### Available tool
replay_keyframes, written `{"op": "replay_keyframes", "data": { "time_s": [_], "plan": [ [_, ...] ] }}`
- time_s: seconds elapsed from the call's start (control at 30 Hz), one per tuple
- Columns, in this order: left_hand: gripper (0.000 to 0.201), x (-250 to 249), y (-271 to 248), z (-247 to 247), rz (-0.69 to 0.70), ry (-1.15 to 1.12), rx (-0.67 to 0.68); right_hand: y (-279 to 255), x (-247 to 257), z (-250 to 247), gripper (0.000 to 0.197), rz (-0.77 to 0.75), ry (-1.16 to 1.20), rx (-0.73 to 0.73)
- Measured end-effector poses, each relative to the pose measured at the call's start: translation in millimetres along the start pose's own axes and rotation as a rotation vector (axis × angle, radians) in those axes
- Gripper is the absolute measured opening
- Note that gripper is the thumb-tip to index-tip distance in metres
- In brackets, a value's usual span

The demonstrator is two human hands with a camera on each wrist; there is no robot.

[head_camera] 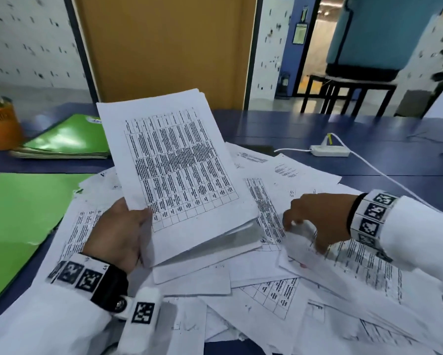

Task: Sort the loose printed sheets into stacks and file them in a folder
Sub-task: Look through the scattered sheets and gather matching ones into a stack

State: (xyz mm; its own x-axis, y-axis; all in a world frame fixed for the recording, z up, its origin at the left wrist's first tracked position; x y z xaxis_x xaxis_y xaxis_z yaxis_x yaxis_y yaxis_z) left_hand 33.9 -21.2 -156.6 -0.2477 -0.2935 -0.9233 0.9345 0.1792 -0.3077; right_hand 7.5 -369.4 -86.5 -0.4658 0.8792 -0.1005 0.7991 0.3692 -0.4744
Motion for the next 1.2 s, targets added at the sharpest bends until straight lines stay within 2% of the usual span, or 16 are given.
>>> {"op": "replay_keyframes", "data": {
  "time_s": [0.07, 0.17, 0.27, 0.4, 0.57, 0.7, 0.77, 0.93, 1.03, 1.1, 1.17, 1.2],
  "plan": [
    [0.029, 0.3, 1.3, 0.3, -0.001, -0.010, 0.014, 0.4, -2.0, -1.5, 0.059, -0.031, -0.066, 0.002],
    [0.029, 0.4, 2.2, -0.8, 0.005, -0.007, 0.015, 1.4, -2.2, 0.4, 0.063, -0.039, 0.005, 0.008],
    [0.030, 0.7, 2.4, -2.3, 0.017, -0.011, 0.026, 9.3, -3.0, 2.6, 0.054, -0.107, -0.083, -0.032],
    [0.034, 2.3, 5.6, -4.1, 0.013, -0.031, 0.035, 7.6, -4.5, 2.7, 0.048, -0.118, -0.135, -0.018],
    [0.033, 1.5, 7.3, -3.7, 0.011, -0.044, 0.052, 14.1, -6.2, 5.4, 0.059, -0.143, -0.141, -0.024],
    [0.035, 0.5, 8.0, -3.1, 0.001, -0.042, 0.063, 16.2, -4.0, 1.6, 0.031, -0.173, -0.178, -0.059],
    [0.034, 0.4, 8.8, -4.9, -0.005, -0.059, 0.043, 18.9, -2.7, 0.4, 0.024, -0.165, -0.163, -0.080],
    [0.036, -0.4, 6.6, -9.5, 0.008, -0.097, 0.045, 3.0, -7.9, -41.8, 0.016, -0.122, 0.066, -0.337],
    [0.035, 2.5, 6.1, -6.1, 0.025, -0.057, 0.028, -31.6, -8.0, -92.8, 0.007, -0.116, 0.205, -0.587],
    [0.031, 0.9, 2.9, -6.6, 0.047, -0.047, 0.044, -48.0, -7.3, -127.5, 0.020, -0.138, 0.320, -0.786],
    [0.026, -4.4, -2.8, -4.6, 0.083, 0.007, 0.055, -57.4, -12.5, -156.8, 0.013, -0.186, 0.493, -1.003],
    [0.030, -5.6, -4.2, -4.5, 0.101, 0.018, 0.058, -58.1, -15.8, -166.8, 0.017, -0.185, 0.585, -1.081]
  ]
}}
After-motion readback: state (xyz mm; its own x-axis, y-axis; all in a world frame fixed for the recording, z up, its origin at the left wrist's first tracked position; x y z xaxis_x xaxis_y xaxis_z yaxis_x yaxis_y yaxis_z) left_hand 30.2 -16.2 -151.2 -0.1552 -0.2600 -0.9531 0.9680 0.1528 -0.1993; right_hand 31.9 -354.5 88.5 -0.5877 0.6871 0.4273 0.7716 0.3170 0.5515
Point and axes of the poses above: each hand's wrist, its own y-axis towards the middle knuckle, its own z-axis out of the palm, x = y × z, the point moved 3 cm from there along y, towards the middle knuckle, and after that the axes turned 9 degrees about -z, right-handed, at the moved point
